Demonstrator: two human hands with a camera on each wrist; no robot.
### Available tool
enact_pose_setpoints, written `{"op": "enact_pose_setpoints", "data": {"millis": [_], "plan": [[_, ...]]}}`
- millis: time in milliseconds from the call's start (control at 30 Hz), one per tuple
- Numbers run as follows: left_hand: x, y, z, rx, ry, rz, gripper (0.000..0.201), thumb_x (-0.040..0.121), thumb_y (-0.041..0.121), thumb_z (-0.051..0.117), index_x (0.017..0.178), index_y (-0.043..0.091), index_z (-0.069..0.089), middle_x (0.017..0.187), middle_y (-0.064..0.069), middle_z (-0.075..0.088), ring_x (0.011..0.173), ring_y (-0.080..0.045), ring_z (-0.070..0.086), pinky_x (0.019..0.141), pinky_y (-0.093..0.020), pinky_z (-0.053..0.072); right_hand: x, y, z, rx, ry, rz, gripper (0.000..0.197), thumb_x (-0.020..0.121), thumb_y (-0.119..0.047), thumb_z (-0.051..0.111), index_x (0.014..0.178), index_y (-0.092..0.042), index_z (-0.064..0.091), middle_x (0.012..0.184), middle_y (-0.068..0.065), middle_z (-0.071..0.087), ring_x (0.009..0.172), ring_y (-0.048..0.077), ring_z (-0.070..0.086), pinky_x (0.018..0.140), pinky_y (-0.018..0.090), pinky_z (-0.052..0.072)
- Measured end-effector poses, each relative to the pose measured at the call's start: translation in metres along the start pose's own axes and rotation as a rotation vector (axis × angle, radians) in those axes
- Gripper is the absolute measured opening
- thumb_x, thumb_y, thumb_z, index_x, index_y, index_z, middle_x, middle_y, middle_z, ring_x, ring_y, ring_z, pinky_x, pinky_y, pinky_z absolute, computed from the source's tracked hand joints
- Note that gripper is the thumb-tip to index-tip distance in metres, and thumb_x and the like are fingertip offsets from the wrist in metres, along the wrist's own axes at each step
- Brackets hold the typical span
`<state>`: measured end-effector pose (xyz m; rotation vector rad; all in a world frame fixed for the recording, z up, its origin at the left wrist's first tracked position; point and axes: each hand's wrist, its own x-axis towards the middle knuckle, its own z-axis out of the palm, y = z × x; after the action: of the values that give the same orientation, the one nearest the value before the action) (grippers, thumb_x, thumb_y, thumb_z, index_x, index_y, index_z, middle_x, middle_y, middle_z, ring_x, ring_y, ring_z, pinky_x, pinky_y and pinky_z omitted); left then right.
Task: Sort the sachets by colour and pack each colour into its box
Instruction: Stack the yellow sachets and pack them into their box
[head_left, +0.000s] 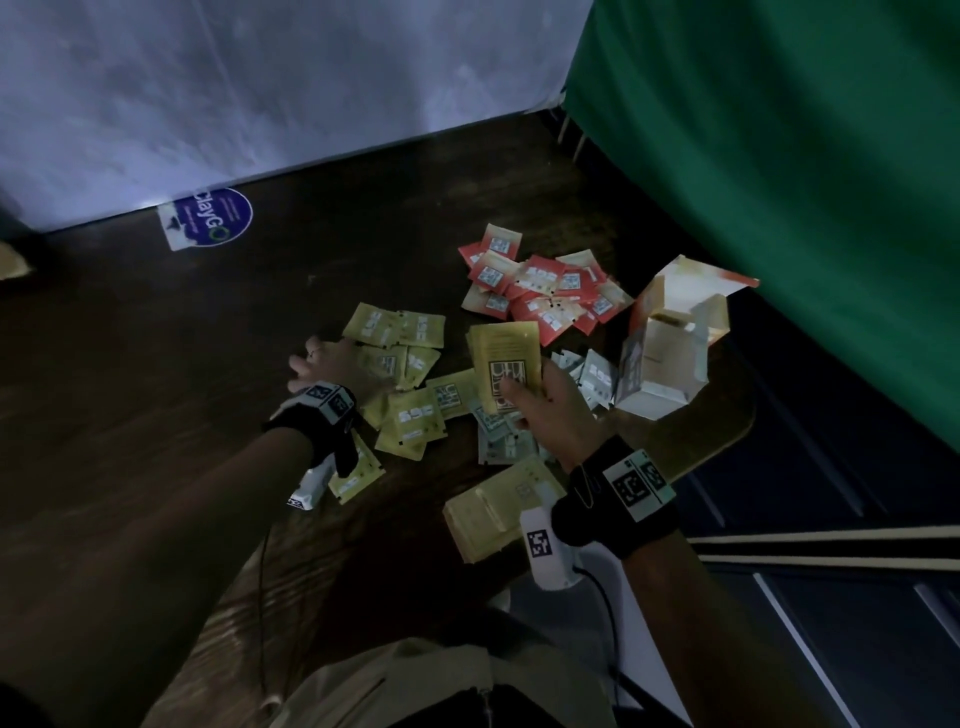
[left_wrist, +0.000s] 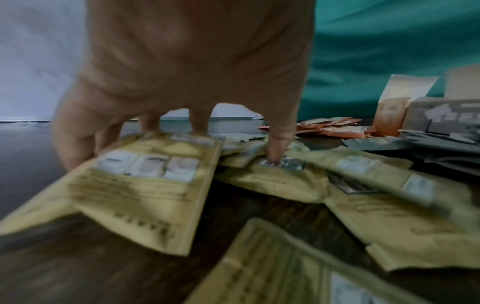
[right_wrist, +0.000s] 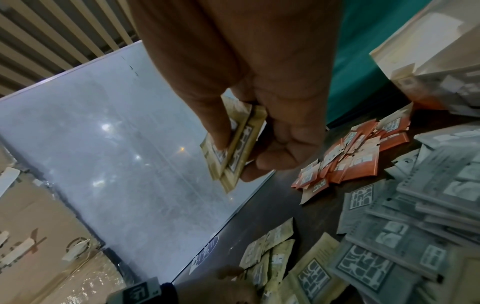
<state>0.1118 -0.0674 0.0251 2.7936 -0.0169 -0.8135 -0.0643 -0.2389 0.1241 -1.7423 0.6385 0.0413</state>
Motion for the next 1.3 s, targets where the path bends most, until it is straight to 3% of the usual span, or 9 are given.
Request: {"op": "enact_pose_setpoints", "data": {"millis": [200,333,533,667,767,967,1133,1200,1300], "plan": [[0.0,-0.016,0.0,0.049,0.125,0.072,0.046,0.089,0.022,0.054,0.131,0.024,0.036,0.138,-0.013,0.032,0.118,-0.04,0.037,0.092,-0.055,0.043,-0.003,0.002,-0.001,0.004,0.001,0.012,0.031,0.097,-0.02,0.052,0.127,-0.015,0.051,0.111,-0.001,0.06,0.105,0.018,0.059,0.08,0.028,0.048],[-0.016,-0.022,-0.029,-0.426,0.163,0.157,0.044,0.091,0.007,0.044,0.133,0.019,0.038,0.132,-0.022,0.044,0.116,-0.041,0.048,0.094,-0.045,0.042,-0.005,-0.004,-0.002,0.092,-0.02,0.056,0.029,0.098,-0.021,0.049,0.126,-0.014,0.052,0.103,-0.005,0.061,0.089,0.006,0.057,0.065,0.019,0.041],[-0.093,0.013,-0.06,-1.03,-0.06,0.367,0.042,0.091,-0.001,0.051,0.126,0.021,0.042,0.103,0.0,0.055,0.081,-0.011,0.059,0.046,-0.018,0.052,-0.005,-0.022,0.019,0.294,-0.128,0.099,0.021,0.095,-0.014,0.055,0.115,-0.017,0.053,0.092,-0.006,0.063,0.08,0.008,0.06,0.065,0.024,0.045],[-0.121,0.025,-0.058,-1.053,-0.264,0.438,0.034,0.092,0.002,0.053,0.123,0.004,0.041,0.109,-0.019,0.06,0.081,-0.025,0.067,0.062,-0.036,0.059,0.0,-0.03,0.031,0.368,-0.128,0.119,0.031,0.095,-0.013,0.055,0.125,-0.007,0.054,0.093,-0.003,0.063,0.074,0.007,0.06,0.047,0.014,0.045],[-0.125,0.027,-0.057,-1.031,-0.354,0.443,0.036,0.091,-0.001,0.051,0.125,0.003,0.039,0.119,-0.029,0.055,0.096,-0.042,0.062,0.083,-0.061,0.051,0.003,-0.029,0.035,0.406,-0.094,0.132,0.033,0.093,-0.013,0.058,0.125,-0.011,0.055,0.098,-0.001,0.064,0.079,0.009,0.06,0.055,0.02,0.045],[-0.125,0.023,-0.058,-0.919,-0.518,0.536,0.083,0.065,-0.008,0.075,0.134,0.008,0.031,0.122,-0.017,0.055,0.092,-0.022,0.065,0.067,-0.034,0.059,0.006,-0.023,0.018,0.532,-0.08,0.157,0.02,0.092,-0.008,0.056,0.112,-0.013,0.06,0.09,-0.001,0.065,0.079,0.013,0.059,0.068,0.026,0.043],[-0.117,0.026,-0.072,-1.222,-0.37,0.359,0.068,0.084,-0.022,0.044,0.142,0.005,0.023,0.14,-0.016,0.043,0.092,-0.018,0.06,0.053,-0.024,0.057,0.006,-0.017,-0.006,0.542,-0.062,0.065,0.014,0.094,-0.008,0.053,0.103,-0.015,0.062,0.085,-0.001,0.068,0.075,0.015,0.061,0.063,0.026,0.048],[-0.116,0.03,-0.078,-1.239,-0.346,0.33,0.065,0.087,-0.014,0.047,0.144,0.005,0.023,0.14,-0.012,0.047,0.097,-0.017,0.06,0.055,-0.024,0.057,0.0,-0.02,-0.008,0.441,-0.197,0.046,0.017,0.093,-0.005,0.054,0.099,-0.018,0.063,0.082,-0.005,0.07,0.073,0.013,0.063,0.062,0.024,0.048],[-0.12,0.043,-0.078,-1.24,-0.399,0.309,0.057,0.091,-0.005,0.048,0.143,0.004,0.025,0.136,-0.009,0.053,0.106,-0.02,0.06,0.078,-0.033,0.058,-0.004,-0.024,0.005,0.305,-0.338,0.033,0.019,0.092,-0.003,0.055,0.1,-0.019,0.06,0.086,-0.008,0.07,0.073,0.004,0.066,0.059,0.018,0.051]]}}
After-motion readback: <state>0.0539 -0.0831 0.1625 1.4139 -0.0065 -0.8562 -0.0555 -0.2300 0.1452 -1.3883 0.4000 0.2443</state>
